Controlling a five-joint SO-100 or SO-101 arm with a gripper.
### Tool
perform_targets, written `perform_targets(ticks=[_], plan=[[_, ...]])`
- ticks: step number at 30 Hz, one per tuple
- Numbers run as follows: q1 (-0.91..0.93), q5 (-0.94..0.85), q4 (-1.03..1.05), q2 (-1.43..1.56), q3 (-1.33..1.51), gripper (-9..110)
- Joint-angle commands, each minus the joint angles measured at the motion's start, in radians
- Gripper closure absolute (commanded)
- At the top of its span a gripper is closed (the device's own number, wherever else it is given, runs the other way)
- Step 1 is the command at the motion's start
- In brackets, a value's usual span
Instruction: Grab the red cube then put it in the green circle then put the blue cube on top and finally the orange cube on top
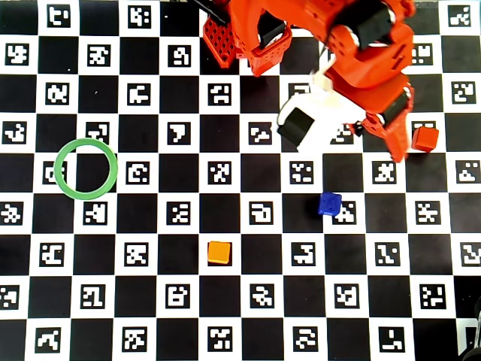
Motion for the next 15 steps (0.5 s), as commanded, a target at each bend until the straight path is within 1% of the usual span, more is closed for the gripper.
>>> perform_targets(ticks=[1,7,12,15], plan=[[-0.095,0.041,0.012,-0.057,-0.126,59],[-0.224,0.057,0.017,-0.267,-0.256,56],[-0.264,0.015,0.049,-0.46,-0.437,55],[-0.278,-0.009,0.048,-0.525,-0.472,54]])
